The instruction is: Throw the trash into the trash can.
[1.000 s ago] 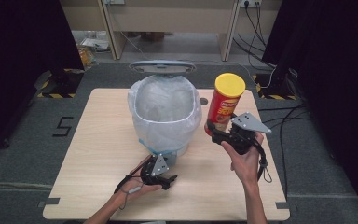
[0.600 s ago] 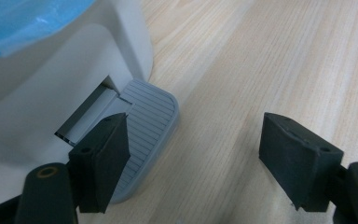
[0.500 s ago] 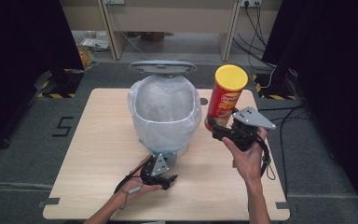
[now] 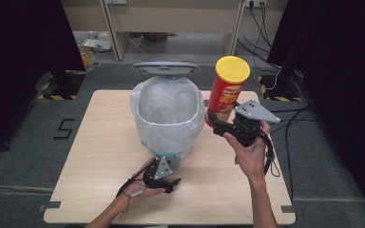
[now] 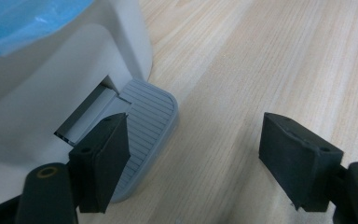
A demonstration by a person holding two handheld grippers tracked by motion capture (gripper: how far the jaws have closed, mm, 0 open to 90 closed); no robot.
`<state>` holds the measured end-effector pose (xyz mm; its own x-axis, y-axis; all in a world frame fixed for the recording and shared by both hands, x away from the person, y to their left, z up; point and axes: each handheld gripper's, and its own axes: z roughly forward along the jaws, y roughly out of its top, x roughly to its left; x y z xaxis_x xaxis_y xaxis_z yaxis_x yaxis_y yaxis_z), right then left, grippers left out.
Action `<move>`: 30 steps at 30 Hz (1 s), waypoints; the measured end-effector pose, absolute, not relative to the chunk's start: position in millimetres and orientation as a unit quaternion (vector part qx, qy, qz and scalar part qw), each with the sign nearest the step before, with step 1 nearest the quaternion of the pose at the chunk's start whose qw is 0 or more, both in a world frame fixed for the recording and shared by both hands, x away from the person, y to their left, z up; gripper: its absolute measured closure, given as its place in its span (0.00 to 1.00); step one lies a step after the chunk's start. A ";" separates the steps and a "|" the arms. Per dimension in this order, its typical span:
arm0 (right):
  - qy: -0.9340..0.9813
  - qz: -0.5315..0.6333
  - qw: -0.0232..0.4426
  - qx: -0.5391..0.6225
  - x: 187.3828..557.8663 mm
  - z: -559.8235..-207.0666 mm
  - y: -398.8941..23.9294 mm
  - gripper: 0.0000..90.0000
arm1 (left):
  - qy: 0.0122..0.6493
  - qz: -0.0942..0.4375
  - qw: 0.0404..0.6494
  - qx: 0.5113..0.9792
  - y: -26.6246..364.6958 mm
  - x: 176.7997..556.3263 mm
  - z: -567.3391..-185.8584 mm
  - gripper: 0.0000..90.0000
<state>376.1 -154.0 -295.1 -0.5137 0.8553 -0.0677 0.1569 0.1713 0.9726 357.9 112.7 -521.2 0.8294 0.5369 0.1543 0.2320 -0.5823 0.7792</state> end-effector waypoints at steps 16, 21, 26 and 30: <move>0.693 0.536 0.326 0.355 381.1 -276.0 -139.4 0.27 | 0.221 0.191 0.400 0.869 112.7 357.8 -521.2 0.26; 0.696 0.538 0.323 0.350 384.2 -271.0 -131.6 0.27 | 0.222 0.191 0.400 0.869 112.7 357.8 -521.2 0.26; 0.697 0.542 0.323 0.341 386.6 -265.4 -122.2 0.27 | 0.222 0.191 0.400 0.869 112.7 357.8 -521.1 0.26; 0.700 0.545 0.319 0.334 389.4 -261.8 -112.0 0.27 | 0.222 0.191 0.400 0.869 112.7 357.8 -521.2 0.26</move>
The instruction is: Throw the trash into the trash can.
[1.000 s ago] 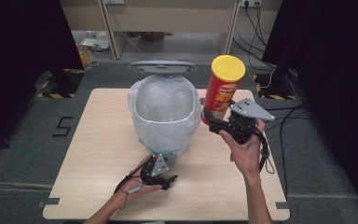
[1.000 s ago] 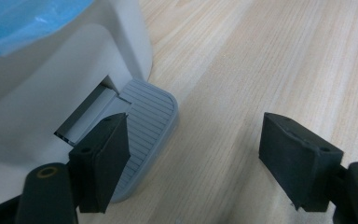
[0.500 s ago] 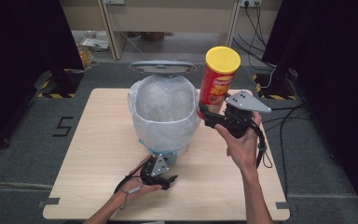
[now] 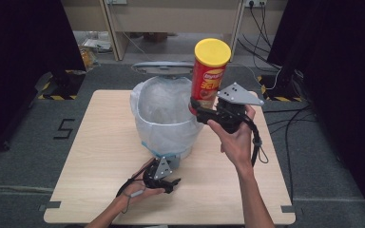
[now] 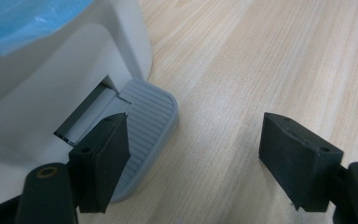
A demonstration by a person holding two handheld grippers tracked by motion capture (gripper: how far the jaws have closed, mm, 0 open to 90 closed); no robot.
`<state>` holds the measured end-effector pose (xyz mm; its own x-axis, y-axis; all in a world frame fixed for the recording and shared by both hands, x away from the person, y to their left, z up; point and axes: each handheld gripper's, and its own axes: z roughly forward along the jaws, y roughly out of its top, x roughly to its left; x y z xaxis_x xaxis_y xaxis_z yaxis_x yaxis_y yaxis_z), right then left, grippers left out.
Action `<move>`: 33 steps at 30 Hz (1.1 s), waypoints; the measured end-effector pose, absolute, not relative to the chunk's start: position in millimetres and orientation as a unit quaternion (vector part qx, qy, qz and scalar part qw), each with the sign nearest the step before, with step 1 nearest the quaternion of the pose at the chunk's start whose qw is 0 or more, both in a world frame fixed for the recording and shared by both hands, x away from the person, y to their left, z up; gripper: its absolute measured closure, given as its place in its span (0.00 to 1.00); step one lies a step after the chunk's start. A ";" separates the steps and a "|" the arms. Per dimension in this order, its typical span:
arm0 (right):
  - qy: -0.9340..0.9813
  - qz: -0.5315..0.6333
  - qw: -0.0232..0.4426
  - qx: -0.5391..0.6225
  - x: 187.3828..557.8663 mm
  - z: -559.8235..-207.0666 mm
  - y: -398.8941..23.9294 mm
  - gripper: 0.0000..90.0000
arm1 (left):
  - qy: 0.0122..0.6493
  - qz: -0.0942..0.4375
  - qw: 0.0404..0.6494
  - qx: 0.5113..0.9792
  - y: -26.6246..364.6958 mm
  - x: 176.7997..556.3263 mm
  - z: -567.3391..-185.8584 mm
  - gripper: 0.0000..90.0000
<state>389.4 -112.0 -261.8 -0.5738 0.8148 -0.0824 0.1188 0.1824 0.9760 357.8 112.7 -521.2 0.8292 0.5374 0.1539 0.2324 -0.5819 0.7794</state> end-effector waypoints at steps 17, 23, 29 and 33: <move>0.704 0.554 0.305 0.323 404.1 -262.9 -84.9 0.27 | 0.220 0.190 0.400 0.869 113.0 357.7 -521.2 0.26; 0.706 0.555 0.303 0.318 407.2 -263.9 -77.9 0.27 | 0.220 0.189 0.400 0.869 113.0 357.7 -521.2 0.26; 0.706 0.559 0.299 0.316 410.4 -265.5 -72.6 0.27 | 0.220 0.188 0.401 0.869 113.1 357.7 -521.1 0.26; 0.706 0.561 0.296 0.316 412.3 -266.9 -70.0 0.27 | 0.220 0.189 0.401 0.869 113.1 357.7 -521.2 0.26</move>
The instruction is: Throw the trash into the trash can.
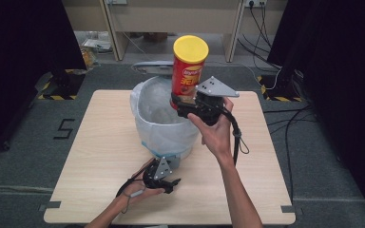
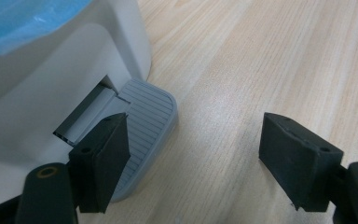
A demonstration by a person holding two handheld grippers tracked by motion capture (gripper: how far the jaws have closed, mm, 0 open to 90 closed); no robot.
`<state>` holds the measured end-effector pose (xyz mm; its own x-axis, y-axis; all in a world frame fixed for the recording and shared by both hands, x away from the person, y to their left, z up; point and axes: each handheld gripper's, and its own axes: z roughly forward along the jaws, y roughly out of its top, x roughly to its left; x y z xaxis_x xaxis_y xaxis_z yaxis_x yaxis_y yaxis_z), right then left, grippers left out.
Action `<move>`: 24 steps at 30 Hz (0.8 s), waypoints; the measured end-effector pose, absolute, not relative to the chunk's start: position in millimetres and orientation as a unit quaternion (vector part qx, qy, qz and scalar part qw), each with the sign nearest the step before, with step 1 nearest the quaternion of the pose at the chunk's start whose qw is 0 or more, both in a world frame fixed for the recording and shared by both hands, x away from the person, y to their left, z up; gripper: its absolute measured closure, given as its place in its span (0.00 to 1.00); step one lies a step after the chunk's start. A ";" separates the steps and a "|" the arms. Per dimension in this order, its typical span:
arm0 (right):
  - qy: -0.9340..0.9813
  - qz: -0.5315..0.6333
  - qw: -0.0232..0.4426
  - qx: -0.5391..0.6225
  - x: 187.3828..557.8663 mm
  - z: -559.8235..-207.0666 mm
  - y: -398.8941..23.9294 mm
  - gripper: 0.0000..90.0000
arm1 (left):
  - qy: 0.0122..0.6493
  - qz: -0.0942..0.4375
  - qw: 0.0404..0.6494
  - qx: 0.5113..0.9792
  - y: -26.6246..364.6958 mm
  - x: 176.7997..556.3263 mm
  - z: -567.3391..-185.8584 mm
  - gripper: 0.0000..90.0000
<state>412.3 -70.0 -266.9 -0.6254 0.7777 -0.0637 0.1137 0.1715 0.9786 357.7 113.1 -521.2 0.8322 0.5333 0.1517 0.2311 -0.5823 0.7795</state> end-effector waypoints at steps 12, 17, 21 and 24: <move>0.715 0.557 0.289 0.308 414.5 -271.7 -57.9 0.27 | 0.220 0.189 0.401 0.869 113.1 357.6 -521.2 0.26; 0.720 0.554 0.287 0.306 417.2 -274.4 -52.2 0.27 | 0.220 0.190 0.400 0.869 113.1 357.6 -521.1 0.26; 0.724 0.550 0.284 0.306 419.5 -276.8 -48.0 0.27 | 0.220 0.190 0.400 0.869 113.1 357.6 -521.1 0.26; 0.728 0.546 0.281 0.304 421.6 -279.7 -44.7 0.27 | 0.220 0.190 0.401 0.869 113.1 357.6 -521.2 0.26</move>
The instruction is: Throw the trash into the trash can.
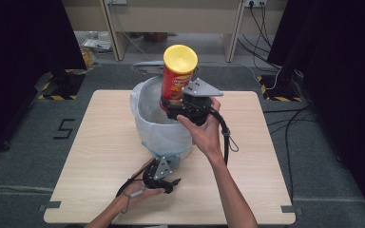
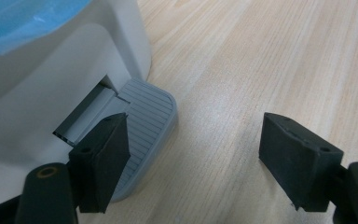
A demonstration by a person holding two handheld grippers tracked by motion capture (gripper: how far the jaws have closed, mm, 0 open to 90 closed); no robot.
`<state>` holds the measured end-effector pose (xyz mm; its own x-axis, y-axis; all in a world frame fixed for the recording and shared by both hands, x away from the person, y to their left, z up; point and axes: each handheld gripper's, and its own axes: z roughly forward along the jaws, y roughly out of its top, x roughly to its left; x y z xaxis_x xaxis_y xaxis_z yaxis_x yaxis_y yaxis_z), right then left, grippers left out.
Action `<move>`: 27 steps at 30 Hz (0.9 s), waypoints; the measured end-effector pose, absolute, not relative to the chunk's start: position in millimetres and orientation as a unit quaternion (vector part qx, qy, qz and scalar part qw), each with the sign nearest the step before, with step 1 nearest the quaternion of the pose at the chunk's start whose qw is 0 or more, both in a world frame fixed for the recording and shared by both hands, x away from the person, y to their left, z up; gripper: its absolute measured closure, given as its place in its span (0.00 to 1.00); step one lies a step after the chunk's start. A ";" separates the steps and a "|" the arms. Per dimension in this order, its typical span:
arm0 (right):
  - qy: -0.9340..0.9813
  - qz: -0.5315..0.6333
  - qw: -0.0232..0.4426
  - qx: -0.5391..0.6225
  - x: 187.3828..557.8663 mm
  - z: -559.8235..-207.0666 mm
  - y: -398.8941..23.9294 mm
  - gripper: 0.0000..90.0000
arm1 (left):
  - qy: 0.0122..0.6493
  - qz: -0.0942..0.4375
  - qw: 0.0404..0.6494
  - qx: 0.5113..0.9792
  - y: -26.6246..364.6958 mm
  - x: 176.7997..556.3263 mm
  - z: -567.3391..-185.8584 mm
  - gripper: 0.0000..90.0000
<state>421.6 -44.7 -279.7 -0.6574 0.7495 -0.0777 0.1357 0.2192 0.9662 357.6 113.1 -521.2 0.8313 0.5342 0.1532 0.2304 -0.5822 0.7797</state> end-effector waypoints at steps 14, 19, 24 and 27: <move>0.740 0.540 0.252 0.313 426.8 -295.8 -42.0 0.26 | 0.219 0.189 0.401 0.869 113.2 357.5 -521.2 0.26; 0.739 0.541 0.249 0.315 425.3 -296.4 -44.3 0.20 | 0.220 0.191 0.400 0.869 113.3 357.4 -521.2 0.26; 0.735 0.545 0.254 0.314 423.2 -292.7 -48.3 0.20 | 0.220 0.190 0.400 0.869 113.4 357.4 -521.2 0.26; 0.733 0.546 0.257 0.316 422.5 -291.2 -52.0 0.21 | 0.220 0.190 0.400 0.869 113.6 357.4 -521.2 0.26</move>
<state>422.5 -52.0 -291.2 -0.6693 0.7424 -0.0314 0.1823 0.2051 0.9616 357.4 113.6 -521.2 0.8311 0.5343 0.1540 0.2303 -0.5829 0.7792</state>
